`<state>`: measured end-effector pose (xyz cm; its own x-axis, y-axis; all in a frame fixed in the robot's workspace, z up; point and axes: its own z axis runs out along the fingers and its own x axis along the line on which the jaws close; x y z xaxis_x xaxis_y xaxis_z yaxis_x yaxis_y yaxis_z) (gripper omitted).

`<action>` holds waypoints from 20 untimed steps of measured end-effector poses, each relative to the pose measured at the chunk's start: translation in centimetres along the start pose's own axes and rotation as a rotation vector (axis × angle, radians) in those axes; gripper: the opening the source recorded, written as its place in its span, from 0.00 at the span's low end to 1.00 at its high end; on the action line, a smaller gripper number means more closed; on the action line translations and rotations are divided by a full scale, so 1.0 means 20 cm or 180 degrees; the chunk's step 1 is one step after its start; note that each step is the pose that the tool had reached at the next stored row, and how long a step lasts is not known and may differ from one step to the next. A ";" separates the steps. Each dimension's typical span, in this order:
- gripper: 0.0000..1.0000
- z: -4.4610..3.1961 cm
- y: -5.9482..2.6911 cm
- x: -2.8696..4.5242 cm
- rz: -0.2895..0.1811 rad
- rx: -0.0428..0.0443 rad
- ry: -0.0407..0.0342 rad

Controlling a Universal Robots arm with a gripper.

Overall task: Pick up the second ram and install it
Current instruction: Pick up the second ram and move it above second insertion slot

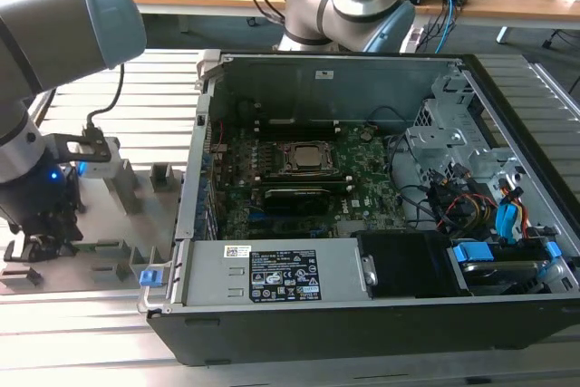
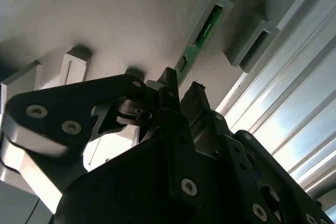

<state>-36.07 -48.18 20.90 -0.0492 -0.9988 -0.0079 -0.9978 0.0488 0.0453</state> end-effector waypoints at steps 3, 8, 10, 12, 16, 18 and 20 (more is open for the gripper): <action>0.30 0.028 -0.001 0.000 -0.0052 0.0000 0.0002; 0.30 0.045 -0.001 0.000 -0.0058 -0.0001 0.0003; 0.30 0.045 -0.002 0.000 -0.0058 -0.0001 0.0002; 0.29 0.045 -0.002 0.000 -0.0058 -0.0001 0.0002; 0.14 0.046 -0.002 0.000 -0.0058 -0.0001 0.0002; 0.14 0.046 -0.002 0.000 -0.0058 -0.0001 0.0002; 0.14 0.046 -0.002 0.000 -0.0058 -0.0001 0.0002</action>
<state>-36.08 -48.18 19.98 -0.0308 -0.9995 -0.0080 -0.9985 0.0304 0.0454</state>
